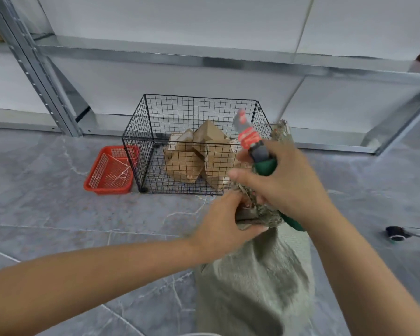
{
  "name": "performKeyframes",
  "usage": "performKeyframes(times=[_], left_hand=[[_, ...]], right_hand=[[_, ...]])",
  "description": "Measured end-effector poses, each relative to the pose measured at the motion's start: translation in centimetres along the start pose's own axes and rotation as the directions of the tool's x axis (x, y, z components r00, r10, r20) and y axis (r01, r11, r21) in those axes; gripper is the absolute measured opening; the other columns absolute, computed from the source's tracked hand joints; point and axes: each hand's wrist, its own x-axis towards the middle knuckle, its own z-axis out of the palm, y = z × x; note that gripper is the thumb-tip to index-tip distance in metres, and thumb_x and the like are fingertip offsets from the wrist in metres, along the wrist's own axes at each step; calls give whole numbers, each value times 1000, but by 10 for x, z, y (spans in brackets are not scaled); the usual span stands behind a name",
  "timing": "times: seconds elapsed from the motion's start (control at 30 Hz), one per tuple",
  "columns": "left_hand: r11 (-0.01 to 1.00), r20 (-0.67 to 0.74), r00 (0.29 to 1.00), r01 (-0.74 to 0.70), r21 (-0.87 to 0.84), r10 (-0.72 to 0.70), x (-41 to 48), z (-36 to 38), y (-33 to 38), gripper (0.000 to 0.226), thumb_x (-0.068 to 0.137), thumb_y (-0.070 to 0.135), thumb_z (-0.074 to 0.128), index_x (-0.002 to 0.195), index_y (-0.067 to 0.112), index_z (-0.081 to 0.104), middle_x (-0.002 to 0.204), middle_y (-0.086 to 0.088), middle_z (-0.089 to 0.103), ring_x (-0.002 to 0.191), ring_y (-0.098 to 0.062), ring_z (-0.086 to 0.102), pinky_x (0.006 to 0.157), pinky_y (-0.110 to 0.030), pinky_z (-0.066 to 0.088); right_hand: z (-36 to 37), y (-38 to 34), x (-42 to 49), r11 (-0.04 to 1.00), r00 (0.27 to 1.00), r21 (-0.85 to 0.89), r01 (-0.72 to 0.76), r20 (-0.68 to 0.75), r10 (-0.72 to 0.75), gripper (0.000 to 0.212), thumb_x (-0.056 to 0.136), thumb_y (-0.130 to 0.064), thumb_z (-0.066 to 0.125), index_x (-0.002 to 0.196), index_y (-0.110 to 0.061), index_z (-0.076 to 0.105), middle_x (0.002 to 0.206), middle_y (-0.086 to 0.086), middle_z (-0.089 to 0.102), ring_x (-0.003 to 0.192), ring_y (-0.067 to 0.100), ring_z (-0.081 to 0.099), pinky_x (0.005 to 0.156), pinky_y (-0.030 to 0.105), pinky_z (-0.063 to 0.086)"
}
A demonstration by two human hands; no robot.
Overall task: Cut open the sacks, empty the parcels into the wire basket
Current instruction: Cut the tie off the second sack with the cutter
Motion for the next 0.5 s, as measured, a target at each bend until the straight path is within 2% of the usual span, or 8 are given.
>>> performKeyframes(times=[0.03, 0.1, 0.17, 0.23, 0.33, 0.43, 0.5], left_hand=[[1000, 8, 1000, -13, 9, 13, -3, 1, -1, 34, 72, 39, 72, 82, 26, 42, 83, 4, 50, 78, -10, 50, 65, -20, 41], [998, -7, 998, -63, -10, 63, -11, 2, -4, 28, 78, 45, 61, 82, 23, 43, 77, 11, 45, 71, -2, 45, 62, -14, 37], [990, -52, 992, -120, -73, 117, -15, 3, -7, 25, 82, 43, 45, 81, 18, 48, 75, 13, 43, 68, -5, 43, 62, -16, 35], [989, -108, 988, -116, -88, 106, -15, 3, -10, 26, 84, 40, 39, 79, 17, 51, 73, 14, 45, 69, -4, 45, 64, -16, 37], [992, -133, 986, -106, -66, 97, -12, 4, -9, 24, 83, 40, 39, 76, 20, 51, 72, 15, 46, 70, 0, 47, 64, -11, 37], [992, -127, 986, -115, -48, 109, -14, 8, -9, 33, 82, 39, 43, 78, 11, 59, 73, 14, 50, 74, -9, 51, 67, -20, 42], [993, -121, 987, -108, -50, 102, -16, 7, -8, 32, 82, 40, 43, 78, 13, 60, 73, 13, 51, 75, -11, 51, 68, -25, 44]], right_hand=[[-4, 4, -1, 998, 1000, -70, -4, 30, 6, 22, 72, -38, 73, 81, -22, 62, 65, -5, 62, 57, 14, 58, 61, 29, 49], [-14, 17, -2, 985, 999, -164, -50, -29, 46, 20, 74, -36, 71, 74, -21, 59, 63, -3, 60, 62, 18, 59, 63, 31, 48], [-23, 36, -3, 975, 990, -190, -119, -96, 102, 23, 74, -37, 72, 73, -19, 58, 66, 1, 63, 68, 22, 62, 66, 33, 49], [-23, 49, -6, 970, 983, -168, -173, -94, 159, 34, 73, -44, 71, 72, -12, 60, 68, 6, 66, 65, 20, 60, 61, 30, 46], [-10, 58, -10, 966, 974, -120, -227, -40, 224, 41, 69, -50, 72, 73, -11, 60, 66, 3, 65, 57, 15, 56, 53, 27, 43], [1, 63, -12, 964, 966, -58, -259, -31, 257, 34, 72, -33, 76, 87, -7, 61, 75, 7, 63, 67, 23, 58, 63, 35, 49], [1, 65, -14, 955, 953, 38, -294, -60, 296, 24, 75, -22, 74, 90, -7, 62, 75, 11, 62, 67, 27, 59, 65, 39, 53]])
